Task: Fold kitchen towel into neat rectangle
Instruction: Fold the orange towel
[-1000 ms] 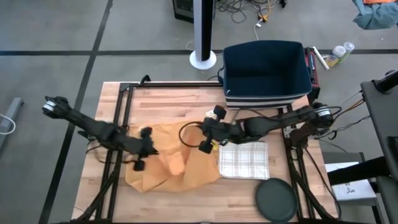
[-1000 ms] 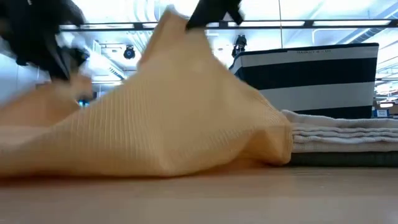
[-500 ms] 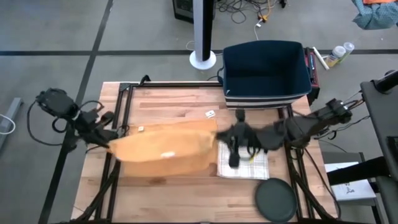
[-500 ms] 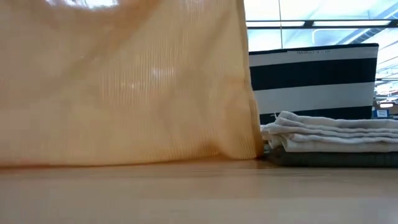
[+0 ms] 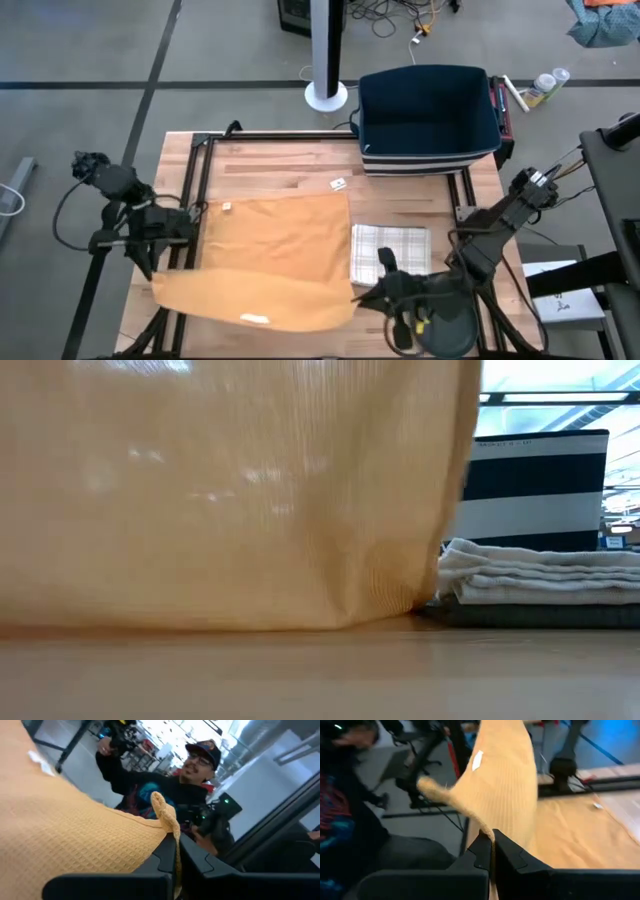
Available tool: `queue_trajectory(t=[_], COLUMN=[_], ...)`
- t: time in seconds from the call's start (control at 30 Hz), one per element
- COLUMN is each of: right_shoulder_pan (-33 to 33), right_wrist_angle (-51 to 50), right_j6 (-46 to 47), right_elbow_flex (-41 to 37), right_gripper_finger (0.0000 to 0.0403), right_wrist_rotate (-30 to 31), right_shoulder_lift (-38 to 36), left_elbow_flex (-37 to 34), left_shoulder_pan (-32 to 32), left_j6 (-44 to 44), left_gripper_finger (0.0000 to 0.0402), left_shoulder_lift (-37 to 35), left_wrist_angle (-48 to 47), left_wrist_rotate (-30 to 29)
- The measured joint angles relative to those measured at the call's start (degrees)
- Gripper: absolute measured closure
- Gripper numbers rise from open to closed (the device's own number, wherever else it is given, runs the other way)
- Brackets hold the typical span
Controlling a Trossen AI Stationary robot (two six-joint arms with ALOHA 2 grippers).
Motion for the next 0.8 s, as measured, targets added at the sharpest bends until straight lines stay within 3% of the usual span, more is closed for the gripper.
queue_trajectory(t=[0.17,0.27,0.4,0.53,0.7,0.8], right_shoulder_pan=[0.89,0.18,-2.06,-6.08,-12.79,-16.94], right_wrist_angle=[3.61,2.98,-1.00,-10.59,-17.53,-17.76], right_j6=[-6.82,-8.13,-7.02,-0.46,6.09,5.14], right_elbow_flex=[0.00,0.00,-0.17,-0.32,-0.37,-0.68], right_gripper_finger=[0.0403,0.0403,0.0403,0.0403,0.0403,0.0403], right_wrist_rotate=[0.47,1.72,7.36,12.99,12.55,7.75], right_shoulder_lift=[-0.20,-0.37,-0.27,0.43,2.68,5.38], left_elbow_flex=[3.35,6.15,7.85,7.67,7.67,7.64], left_shoulder_pan=[-2.48,-3.13,-3.25,-3.25,-3.23,-3.23], left_j6=[2.56,4.48,9.50,12.12,8.96,2.97], left_gripper_finger=[0.0401,0.0401,0.0401,0.0401,0.0401,0.0401], left_shoulder_lift=[1.08,1.40,0.95,-1.16,-5.07,-7.43], left_wrist_angle=[-5.08,-12.84,-27.68,-34.72,-43.40,-49.51], left_wrist_rotate=[-1.88,-5.00,-13.89,-22.75,-37.12,-41.94])
